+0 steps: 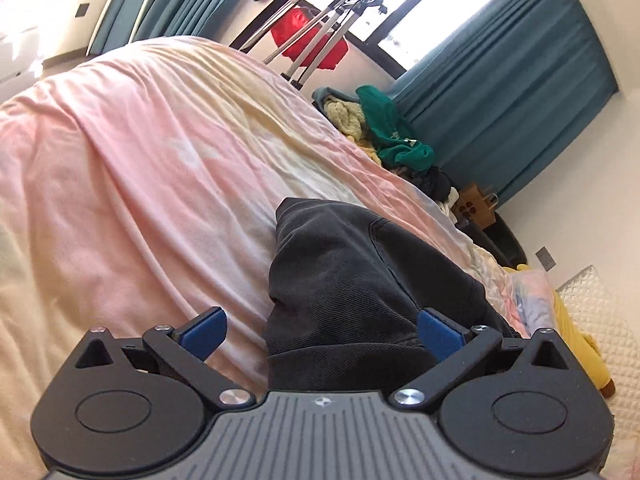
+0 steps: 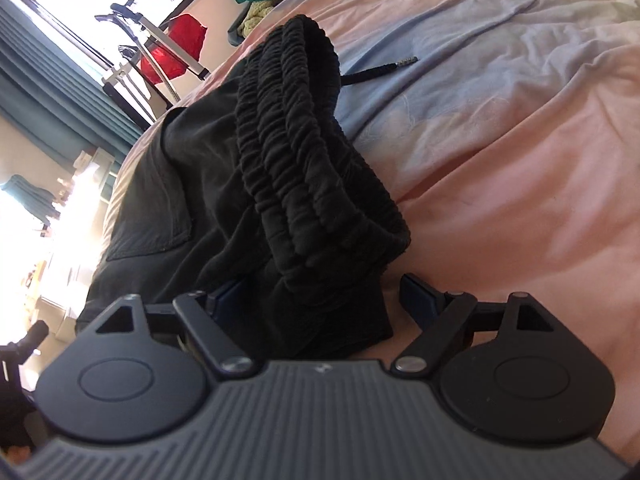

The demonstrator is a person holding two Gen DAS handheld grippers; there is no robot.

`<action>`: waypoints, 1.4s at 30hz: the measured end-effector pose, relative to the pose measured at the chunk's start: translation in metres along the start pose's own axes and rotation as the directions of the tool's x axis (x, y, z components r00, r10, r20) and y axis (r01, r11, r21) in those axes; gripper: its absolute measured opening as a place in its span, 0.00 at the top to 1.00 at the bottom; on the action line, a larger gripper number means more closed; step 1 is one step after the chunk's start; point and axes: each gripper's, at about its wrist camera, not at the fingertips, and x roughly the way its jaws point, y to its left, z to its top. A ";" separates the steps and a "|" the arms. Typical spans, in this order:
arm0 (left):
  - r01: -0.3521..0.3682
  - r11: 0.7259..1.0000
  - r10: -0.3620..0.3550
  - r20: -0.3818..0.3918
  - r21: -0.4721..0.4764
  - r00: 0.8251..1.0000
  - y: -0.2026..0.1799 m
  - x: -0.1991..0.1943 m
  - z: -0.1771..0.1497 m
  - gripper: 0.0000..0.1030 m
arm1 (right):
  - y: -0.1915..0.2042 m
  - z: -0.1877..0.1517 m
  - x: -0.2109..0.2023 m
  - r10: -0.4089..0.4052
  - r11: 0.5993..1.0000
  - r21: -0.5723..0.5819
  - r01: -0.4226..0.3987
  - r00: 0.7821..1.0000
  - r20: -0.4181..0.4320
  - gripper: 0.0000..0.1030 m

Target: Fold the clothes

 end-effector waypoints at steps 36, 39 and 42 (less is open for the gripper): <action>-0.015 0.995 0.024 -0.091 0.096 0.996 -0.014 0.032 -0.048 0.58 | 0.042 -0.004 0.008 0.200 0.979 -0.070 -0.191 0.970 0.139 0.70; -0.039 0.992 0.046 -0.058 0.124 0.997 -0.028 0.021 -0.052 0.62 | 0.051 0.001 -0.004 0.243 0.967 -0.115 -0.226 0.954 0.175 0.72; -0.025 0.994 0.027 -0.019 0.102 0.999 -0.041 0.009 -0.053 0.64 | 0.054 0.007 -0.018 0.291 0.953 -0.146 -0.265 0.936 0.200 0.73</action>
